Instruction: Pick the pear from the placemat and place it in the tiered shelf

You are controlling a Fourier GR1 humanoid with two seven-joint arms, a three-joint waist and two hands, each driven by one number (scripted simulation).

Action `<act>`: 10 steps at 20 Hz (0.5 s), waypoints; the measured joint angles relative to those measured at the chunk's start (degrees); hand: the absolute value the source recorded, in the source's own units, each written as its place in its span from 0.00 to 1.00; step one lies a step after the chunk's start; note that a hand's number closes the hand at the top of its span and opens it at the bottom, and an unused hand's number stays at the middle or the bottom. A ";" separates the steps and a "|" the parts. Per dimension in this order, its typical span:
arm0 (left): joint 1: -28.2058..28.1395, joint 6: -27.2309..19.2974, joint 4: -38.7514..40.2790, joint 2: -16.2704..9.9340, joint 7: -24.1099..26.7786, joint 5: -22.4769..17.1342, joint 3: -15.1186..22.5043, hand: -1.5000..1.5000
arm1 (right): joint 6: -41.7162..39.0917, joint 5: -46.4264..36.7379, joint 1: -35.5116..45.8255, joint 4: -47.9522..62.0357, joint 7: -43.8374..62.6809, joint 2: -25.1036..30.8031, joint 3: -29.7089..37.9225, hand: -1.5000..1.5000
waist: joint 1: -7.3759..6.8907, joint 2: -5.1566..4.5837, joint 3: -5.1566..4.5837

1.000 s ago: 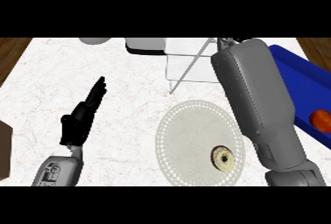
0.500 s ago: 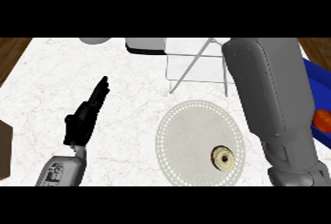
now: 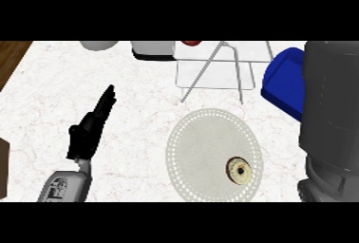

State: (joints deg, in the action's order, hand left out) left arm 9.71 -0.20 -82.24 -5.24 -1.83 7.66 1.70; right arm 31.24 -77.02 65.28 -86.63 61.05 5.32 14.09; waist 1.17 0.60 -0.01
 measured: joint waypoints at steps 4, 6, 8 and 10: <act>-1.40 -0.62 -0.75 0.03 0.20 0.35 -0.11 0.50 | -7.56 2.81 -4.63 -9.06 2.09 1.10 3.11 0.00 | 0.94 0.40 0.04; -1.78 -0.61 -0.94 -0.07 0.21 0.15 -0.37 0.50 | -11.89 4.45 -7.69 -14.09 2.46 1.68 4.30 0.00 | 1.39 0.51 0.04; -2.46 -0.63 -1.63 -0.13 0.14 -0.12 -0.63 0.50 | -16.95 7.08 -10.64 -19.41 2.27 2.82 5.75 0.00 | 1.75 0.64 0.06; -2.61 -0.86 -1.65 0.02 0.51 -0.03 -0.64 0.50 | -21.71 9.27 -14.41 -25.13 1.98 3.43 6.63 0.00 | 2.08 0.65 0.07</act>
State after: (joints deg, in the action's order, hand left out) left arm 7.10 -1.06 -83.90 -5.22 -1.32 7.63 1.05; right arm 9.53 -67.75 50.87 -111.76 63.03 8.76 20.71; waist 3.25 1.25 0.06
